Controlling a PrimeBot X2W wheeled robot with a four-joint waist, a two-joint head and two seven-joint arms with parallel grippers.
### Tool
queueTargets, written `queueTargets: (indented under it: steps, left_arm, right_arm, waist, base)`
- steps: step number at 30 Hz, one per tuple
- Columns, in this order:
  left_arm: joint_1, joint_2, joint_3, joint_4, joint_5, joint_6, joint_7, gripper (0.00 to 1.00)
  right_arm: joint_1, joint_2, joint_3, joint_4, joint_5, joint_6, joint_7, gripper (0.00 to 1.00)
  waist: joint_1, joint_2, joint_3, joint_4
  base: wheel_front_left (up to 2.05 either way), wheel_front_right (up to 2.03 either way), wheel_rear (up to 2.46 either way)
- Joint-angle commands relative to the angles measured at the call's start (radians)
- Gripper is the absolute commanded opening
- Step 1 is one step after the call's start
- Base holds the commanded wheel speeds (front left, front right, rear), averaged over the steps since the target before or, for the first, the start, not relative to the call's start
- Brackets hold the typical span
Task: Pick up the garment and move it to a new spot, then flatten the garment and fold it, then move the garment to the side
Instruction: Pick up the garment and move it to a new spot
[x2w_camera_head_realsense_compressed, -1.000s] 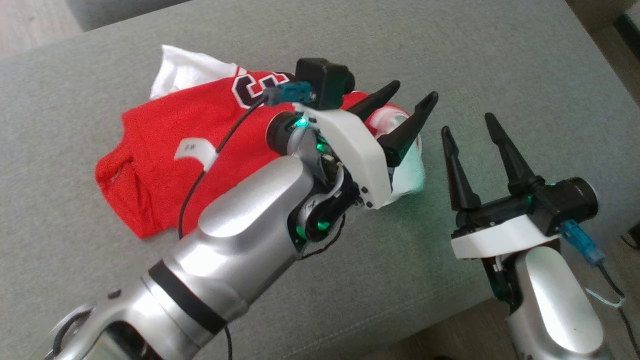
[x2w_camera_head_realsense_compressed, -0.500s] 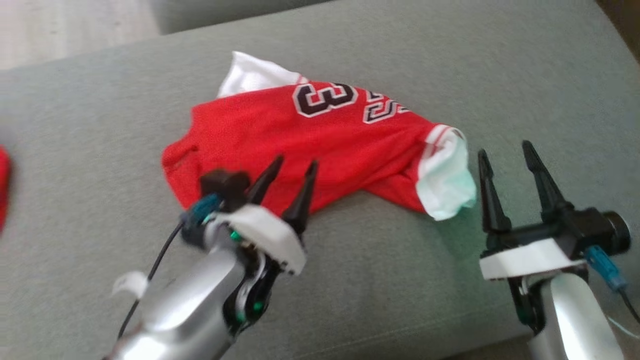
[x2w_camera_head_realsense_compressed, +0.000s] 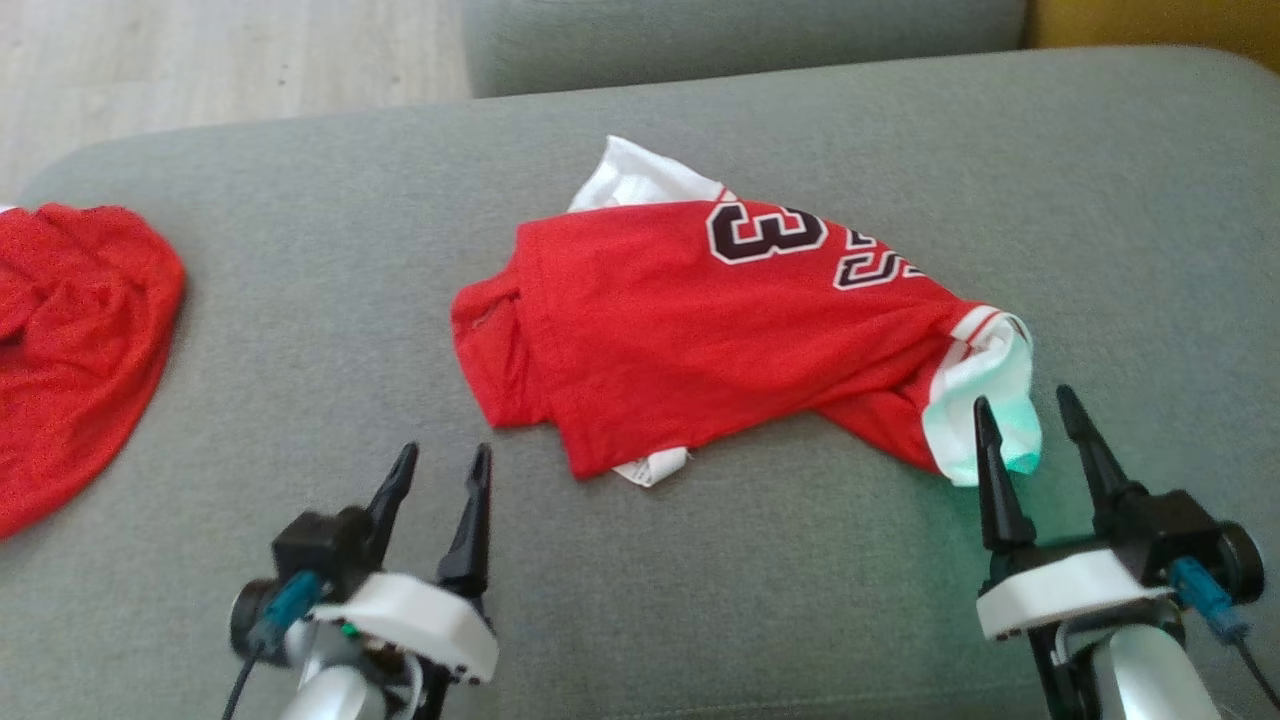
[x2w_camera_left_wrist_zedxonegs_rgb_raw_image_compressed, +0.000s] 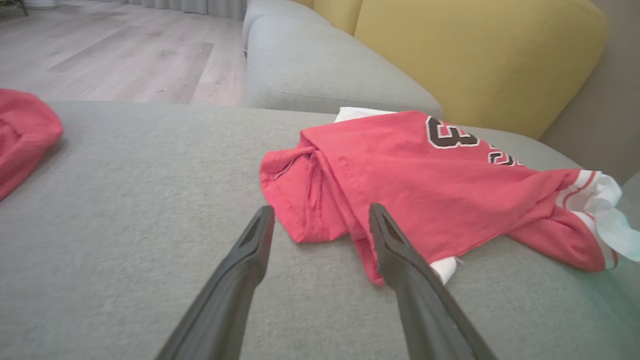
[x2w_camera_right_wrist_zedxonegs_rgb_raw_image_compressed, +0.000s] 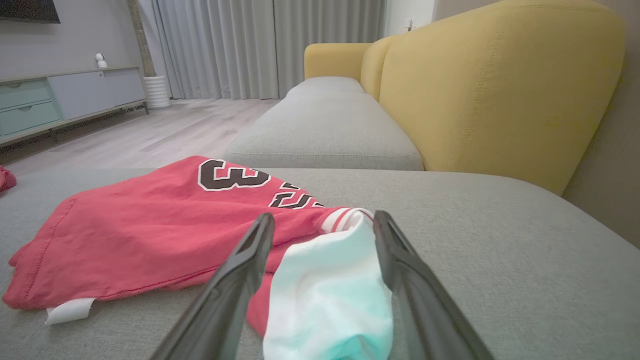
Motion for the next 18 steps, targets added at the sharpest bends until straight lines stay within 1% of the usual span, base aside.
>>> queueTargets:
  steps: [1,10,14,18]
  left_arm:
    - [-0.029,0.001,0.052,-0.032,0.016,-0.009,-0.012,1.0]
    - [0.112,-0.086,0.29,-0.024,0.171,-0.127,-0.012,1.0]
    - [0.149,-0.126,0.374,-0.029,0.236,-0.181,-0.012,1.0]
    - [0.172,-0.159,0.435,-0.037,0.281,-0.226,-0.012,1.0]
  right_arm:
    - [-0.006,-0.003,0.021,-0.023,-0.01,-0.001,-0.003,1.0]
    - [0.033,-0.001,-0.004,0.064,-0.023,-0.001,-0.016,1.0]
    - [0.049,-0.001,-0.017,0.067,-0.01,-0.001,-0.016,1.0]
    - [0.064,-0.001,-0.024,0.07,-0.005,-0.001,-0.017,1.0]
  waist:
    - [0.0001,-0.0001,-0.011,0.015]
    - [0.0001,-0.0001,-0.055,0.055]
    - [0.0001,-0.0001,-0.073,0.065]
    - [0.0001,-0.0001,-0.084,0.068]
  base:
    - [0.0,0.0,0.0]
    - [0.0,0.0,0.0]
    - [0.0,0.0,0.0]
    - [0.0,0.0,0.0]
